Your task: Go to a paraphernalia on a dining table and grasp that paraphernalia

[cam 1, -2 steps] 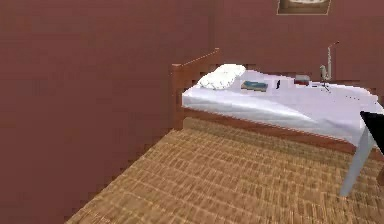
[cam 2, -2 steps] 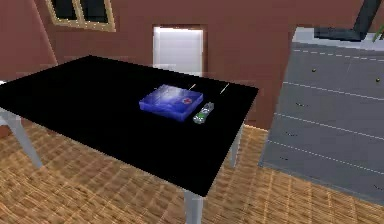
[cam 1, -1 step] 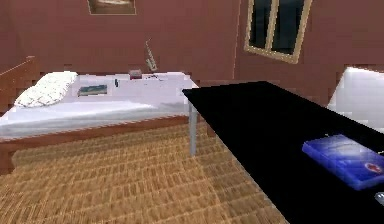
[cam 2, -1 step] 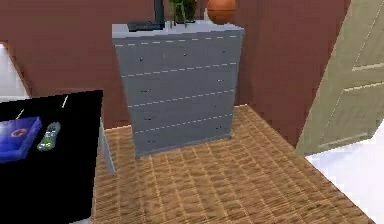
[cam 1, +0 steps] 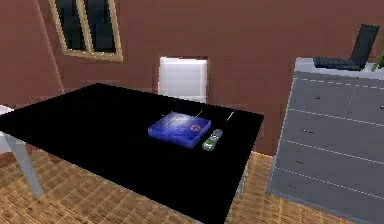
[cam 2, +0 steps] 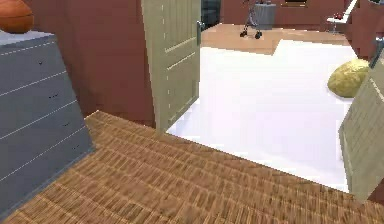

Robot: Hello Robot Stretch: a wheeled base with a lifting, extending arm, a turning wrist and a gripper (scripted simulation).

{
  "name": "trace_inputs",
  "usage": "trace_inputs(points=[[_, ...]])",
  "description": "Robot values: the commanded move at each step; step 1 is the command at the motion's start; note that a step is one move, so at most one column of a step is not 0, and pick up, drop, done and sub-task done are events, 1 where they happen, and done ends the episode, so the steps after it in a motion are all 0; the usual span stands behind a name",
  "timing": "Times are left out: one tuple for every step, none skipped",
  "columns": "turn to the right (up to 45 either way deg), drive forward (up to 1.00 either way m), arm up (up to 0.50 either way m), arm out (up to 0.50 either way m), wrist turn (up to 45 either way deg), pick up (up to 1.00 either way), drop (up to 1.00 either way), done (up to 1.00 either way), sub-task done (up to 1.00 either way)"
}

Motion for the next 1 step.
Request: trace_inputs(points=[[33.0, 0.00, 0.00, 0.00, 0.0, 0.00, 0.00, 0.00, 0.00]])
